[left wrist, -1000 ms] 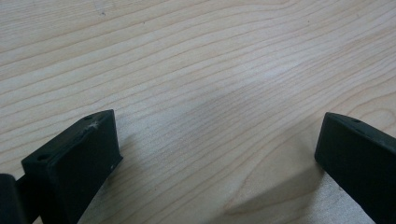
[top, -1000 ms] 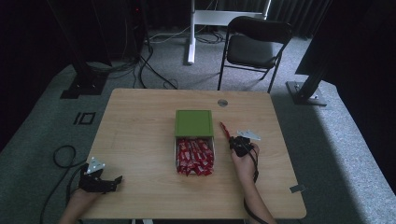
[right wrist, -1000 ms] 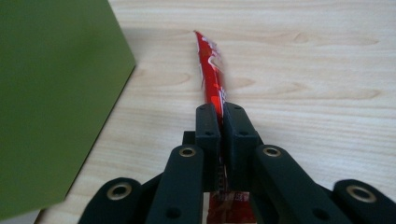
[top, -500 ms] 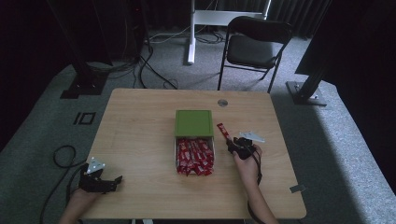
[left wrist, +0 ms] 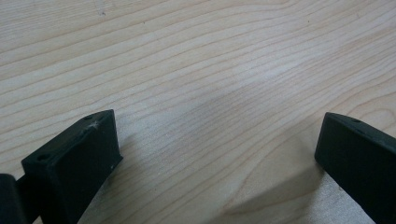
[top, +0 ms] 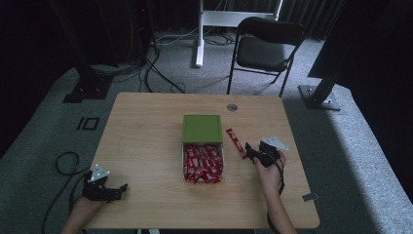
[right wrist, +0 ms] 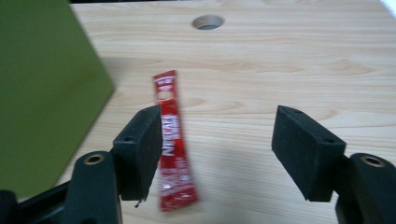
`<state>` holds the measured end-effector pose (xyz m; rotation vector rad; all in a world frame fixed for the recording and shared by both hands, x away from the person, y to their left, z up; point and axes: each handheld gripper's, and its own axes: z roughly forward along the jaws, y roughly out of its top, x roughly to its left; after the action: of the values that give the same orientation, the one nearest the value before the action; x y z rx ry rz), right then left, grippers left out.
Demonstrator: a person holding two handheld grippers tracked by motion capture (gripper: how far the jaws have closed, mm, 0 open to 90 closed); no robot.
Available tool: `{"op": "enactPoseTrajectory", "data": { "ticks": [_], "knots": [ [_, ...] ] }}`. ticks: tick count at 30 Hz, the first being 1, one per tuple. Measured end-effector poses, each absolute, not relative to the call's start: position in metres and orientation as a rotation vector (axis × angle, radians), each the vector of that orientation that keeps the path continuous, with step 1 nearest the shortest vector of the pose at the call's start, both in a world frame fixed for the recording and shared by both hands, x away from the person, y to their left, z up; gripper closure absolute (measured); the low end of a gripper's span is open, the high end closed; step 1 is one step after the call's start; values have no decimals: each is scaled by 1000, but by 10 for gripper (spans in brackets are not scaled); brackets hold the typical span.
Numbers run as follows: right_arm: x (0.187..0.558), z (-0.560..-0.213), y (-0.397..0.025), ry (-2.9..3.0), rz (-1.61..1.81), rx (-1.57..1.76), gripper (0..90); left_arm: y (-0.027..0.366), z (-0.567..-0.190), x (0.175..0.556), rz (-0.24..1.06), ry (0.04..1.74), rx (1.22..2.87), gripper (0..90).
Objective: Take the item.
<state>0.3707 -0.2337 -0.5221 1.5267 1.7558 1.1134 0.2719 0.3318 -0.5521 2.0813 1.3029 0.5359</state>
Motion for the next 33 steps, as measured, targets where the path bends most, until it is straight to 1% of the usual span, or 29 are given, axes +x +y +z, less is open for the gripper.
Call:
{"op": "enactPoseTrajectory", "data": {
  "ticks": [6, 11, 33],
  "knots": [
    [368, -523, -250, 1736, 1084, 1550, 247, 332, -552, 272, 536, 1303, 2082, 6],
    [364, -527, -263, 1723, 1056, 1580, 208, 332, -552, 272, 536, 1303, 2082, 6],
    [341, -542, -303, 1724, 983, 1666, 160, 332, -552, 272, 536, 1303, 2082, 6]
  ]
}}
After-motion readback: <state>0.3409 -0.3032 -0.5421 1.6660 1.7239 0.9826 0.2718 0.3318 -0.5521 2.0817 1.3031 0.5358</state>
